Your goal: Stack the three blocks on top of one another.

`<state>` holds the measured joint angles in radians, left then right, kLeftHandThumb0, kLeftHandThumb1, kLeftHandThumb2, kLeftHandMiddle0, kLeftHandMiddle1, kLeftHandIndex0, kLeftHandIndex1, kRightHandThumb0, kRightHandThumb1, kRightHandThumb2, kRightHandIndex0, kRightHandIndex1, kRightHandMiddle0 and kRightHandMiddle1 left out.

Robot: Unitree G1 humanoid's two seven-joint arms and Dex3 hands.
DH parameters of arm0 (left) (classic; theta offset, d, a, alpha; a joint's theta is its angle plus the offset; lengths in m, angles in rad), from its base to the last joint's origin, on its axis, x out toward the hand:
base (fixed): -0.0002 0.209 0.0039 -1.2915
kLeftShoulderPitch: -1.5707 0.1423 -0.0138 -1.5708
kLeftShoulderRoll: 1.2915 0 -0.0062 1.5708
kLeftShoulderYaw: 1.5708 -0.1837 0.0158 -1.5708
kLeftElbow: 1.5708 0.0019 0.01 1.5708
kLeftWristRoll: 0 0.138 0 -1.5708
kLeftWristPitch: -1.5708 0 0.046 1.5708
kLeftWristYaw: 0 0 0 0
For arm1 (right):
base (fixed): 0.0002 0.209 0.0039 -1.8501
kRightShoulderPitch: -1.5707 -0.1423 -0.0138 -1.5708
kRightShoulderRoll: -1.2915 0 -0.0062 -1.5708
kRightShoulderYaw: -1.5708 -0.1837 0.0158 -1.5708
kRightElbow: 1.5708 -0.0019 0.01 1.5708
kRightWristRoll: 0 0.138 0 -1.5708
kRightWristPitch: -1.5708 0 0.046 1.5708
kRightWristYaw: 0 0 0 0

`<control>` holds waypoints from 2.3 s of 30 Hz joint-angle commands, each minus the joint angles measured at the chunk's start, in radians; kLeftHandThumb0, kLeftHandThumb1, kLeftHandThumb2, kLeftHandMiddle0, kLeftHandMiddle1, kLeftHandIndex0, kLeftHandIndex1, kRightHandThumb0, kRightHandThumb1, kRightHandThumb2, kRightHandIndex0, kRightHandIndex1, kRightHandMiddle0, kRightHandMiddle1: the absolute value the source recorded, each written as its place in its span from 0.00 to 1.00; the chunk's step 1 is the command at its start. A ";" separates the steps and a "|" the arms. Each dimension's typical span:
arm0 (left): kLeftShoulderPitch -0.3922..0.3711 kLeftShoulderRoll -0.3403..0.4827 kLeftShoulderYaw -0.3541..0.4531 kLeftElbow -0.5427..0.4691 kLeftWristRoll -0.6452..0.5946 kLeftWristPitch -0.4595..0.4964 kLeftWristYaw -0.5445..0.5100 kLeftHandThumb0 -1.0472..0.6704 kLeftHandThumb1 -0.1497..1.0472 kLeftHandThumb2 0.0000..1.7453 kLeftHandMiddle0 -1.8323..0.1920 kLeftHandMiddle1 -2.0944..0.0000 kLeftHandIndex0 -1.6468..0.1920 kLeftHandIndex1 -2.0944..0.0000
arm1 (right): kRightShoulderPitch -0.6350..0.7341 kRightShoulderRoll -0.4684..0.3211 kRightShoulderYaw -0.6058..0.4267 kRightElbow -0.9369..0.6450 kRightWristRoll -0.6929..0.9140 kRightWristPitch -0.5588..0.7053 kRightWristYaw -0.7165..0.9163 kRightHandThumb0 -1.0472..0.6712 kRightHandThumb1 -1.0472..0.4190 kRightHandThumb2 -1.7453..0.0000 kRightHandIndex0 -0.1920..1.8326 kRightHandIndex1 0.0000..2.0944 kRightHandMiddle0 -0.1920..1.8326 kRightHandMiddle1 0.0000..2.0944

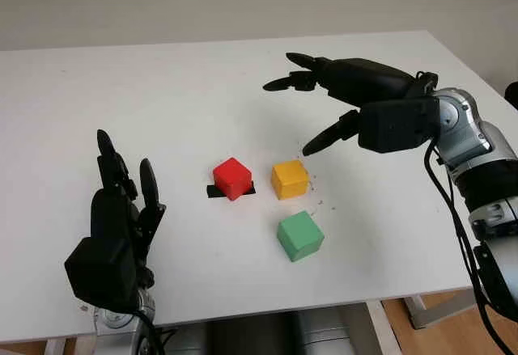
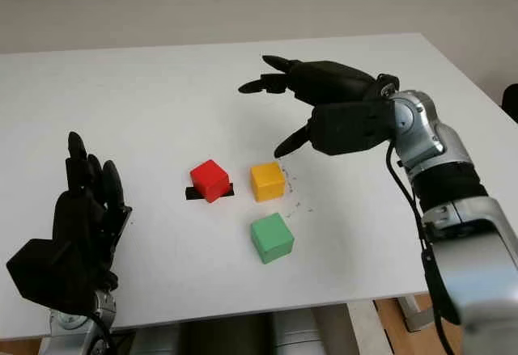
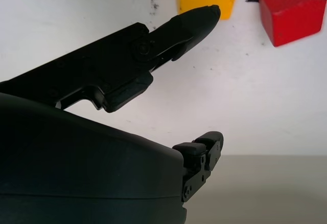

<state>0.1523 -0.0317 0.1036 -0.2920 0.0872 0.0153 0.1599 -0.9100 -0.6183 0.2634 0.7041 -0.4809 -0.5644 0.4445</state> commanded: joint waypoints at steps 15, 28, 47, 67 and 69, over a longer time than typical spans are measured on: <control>0.007 -0.001 -0.004 -0.045 0.008 0.014 0.001 0.20 1.00 0.36 0.99 0.97 0.99 0.97 | 0.092 -0.068 0.058 -0.031 -0.078 -0.070 -0.018 0.16 0.12 0.97 0.06 0.02 0.25 0.12; 0.008 -0.003 -0.010 -0.048 0.013 0.023 0.005 0.20 1.00 0.36 0.99 0.98 0.99 0.98 | 0.107 -0.048 0.094 0.008 -0.101 -0.100 -0.058 0.13 0.11 0.97 0.06 0.02 0.24 0.14; 0.010 0.002 -0.011 -0.046 0.017 0.019 0.007 0.21 1.00 0.37 0.99 0.97 0.99 0.97 | 0.103 0.006 0.143 0.117 -0.150 -0.160 -0.221 0.15 0.11 0.97 0.11 0.03 0.16 0.48; 0.016 -0.005 -0.014 -0.053 0.010 0.027 0.000 0.20 1.00 0.37 0.99 0.98 0.99 0.99 | 0.085 0.042 0.173 0.257 -0.188 -0.211 -0.389 0.20 0.09 0.97 0.17 0.04 0.19 0.59; 0.017 -0.004 -0.014 -0.051 0.012 0.023 0.003 0.20 1.00 0.37 0.99 0.98 0.99 0.99 | 0.088 0.047 0.168 0.264 -0.180 -0.212 -0.396 0.23 0.09 0.97 0.17 0.04 0.21 0.60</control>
<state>0.1669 -0.0346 0.0917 -0.3312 0.0960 0.0487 0.1619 -0.8079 -0.5784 0.4361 0.9594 -0.6678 -0.7674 0.0582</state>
